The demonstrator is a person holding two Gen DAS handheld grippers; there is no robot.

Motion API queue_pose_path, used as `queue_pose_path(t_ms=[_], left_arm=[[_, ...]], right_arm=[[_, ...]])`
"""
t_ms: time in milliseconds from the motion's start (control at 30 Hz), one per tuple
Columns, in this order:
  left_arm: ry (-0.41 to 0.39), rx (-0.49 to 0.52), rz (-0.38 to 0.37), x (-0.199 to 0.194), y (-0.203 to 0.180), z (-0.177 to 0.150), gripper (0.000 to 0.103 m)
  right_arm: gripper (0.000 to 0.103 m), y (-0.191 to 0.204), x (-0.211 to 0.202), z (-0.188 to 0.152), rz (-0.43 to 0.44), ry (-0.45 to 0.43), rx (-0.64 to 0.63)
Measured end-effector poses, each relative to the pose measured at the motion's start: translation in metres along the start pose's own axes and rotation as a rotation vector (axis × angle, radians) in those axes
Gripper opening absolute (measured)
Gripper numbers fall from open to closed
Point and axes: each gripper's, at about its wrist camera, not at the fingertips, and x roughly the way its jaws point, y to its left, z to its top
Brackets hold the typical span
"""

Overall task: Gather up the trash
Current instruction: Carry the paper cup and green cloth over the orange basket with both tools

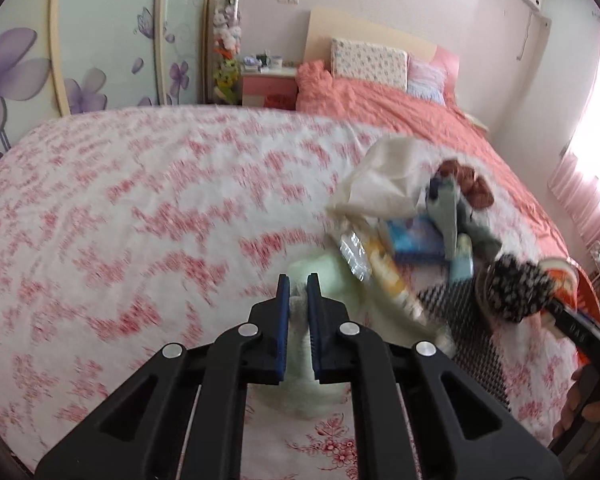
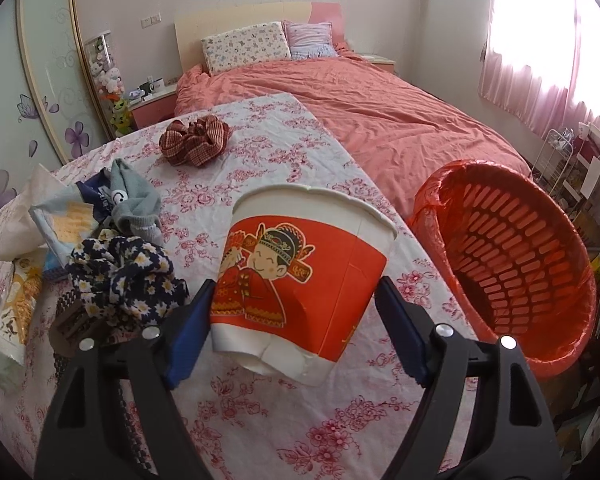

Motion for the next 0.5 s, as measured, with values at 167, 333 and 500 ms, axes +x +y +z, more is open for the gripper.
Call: queue_pose_path(t_ms=[167, 333, 500], left_arm=[[-0.063, -0.009, -0.013, -0.021, 0.004, 0.013, 0.009], [-0.022, -0.004, -0.013, -0.008, 0.007, 0.008, 0.009], [0.104, -0.014, 0.019, 0.025, 0.015, -0.015, 0.009]], right_arm=[[0.077, 0.002, -0.008, 0.001, 0.01, -0.019, -0.013], [0.077, 0.004, -0.007, -0.004, 0.008, -0.009, -0.027], [0.077, 0.005, 0.001, -0.011, 0.003, 0.02, -0.033]])
